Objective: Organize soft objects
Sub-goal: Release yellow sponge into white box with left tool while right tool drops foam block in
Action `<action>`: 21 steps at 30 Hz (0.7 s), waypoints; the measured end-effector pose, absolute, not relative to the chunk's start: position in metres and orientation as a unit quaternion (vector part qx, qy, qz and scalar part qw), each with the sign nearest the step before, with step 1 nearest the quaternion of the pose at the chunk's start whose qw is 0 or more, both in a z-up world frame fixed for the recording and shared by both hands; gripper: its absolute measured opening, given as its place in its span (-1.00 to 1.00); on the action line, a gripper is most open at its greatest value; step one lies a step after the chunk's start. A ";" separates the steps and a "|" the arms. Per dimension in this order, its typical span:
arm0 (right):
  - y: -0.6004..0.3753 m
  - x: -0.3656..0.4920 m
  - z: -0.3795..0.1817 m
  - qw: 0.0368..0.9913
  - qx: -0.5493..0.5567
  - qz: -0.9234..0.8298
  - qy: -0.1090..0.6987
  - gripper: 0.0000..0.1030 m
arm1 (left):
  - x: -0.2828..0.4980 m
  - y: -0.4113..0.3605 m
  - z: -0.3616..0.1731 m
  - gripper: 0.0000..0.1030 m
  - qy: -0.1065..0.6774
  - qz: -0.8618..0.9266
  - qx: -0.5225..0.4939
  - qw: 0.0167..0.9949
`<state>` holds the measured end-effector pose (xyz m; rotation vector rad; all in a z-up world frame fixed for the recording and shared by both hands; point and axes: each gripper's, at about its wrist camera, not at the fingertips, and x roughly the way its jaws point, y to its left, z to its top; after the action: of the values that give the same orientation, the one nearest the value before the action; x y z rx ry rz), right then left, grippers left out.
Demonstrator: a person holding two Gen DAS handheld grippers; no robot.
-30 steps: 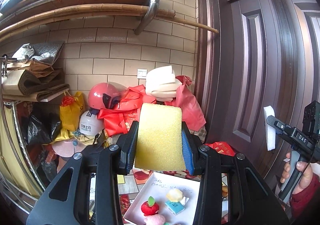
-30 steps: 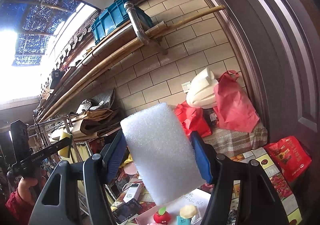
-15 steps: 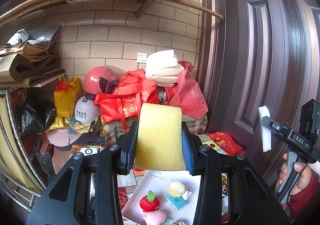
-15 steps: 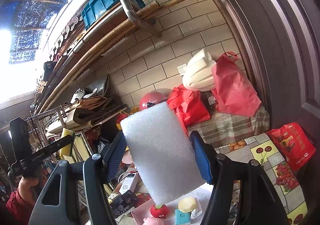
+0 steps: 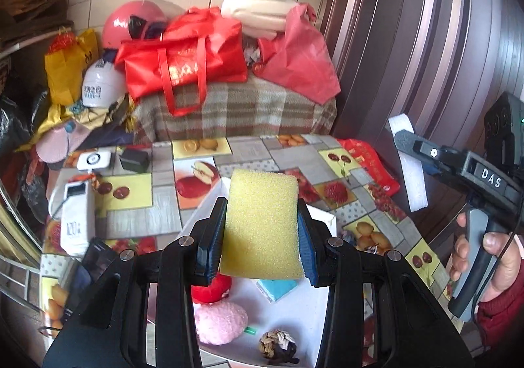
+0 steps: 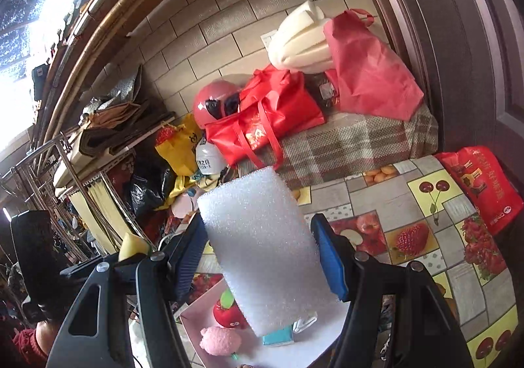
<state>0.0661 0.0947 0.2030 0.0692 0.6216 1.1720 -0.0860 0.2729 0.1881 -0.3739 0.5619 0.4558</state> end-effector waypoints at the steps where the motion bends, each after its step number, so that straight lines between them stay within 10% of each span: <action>1: 0.102 0.071 0.192 0.786 0.025 0.540 0.302 0.26 | -0.076 0.275 0.171 -0.25 0.285 0.220 -0.191 0.913; 13: 0.158 0.101 0.094 0.775 -0.037 0.491 0.397 0.29 | -0.019 0.290 0.093 -0.18 0.336 0.247 -0.199 0.886; 17: 0.163 0.103 0.085 0.771 -0.032 0.486 0.411 0.92 | -0.024 0.297 0.089 0.99 0.339 0.271 -0.201 0.878; 21: 0.155 0.099 0.086 0.780 -0.025 0.478 0.403 1.00 | -0.032 0.298 0.089 0.99 0.335 0.286 -0.207 0.873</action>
<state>0.0987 0.1550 0.0859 -0.0549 0.8697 1.0323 -0.0323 0.2981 0.0891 -0.4333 0.6994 0.5983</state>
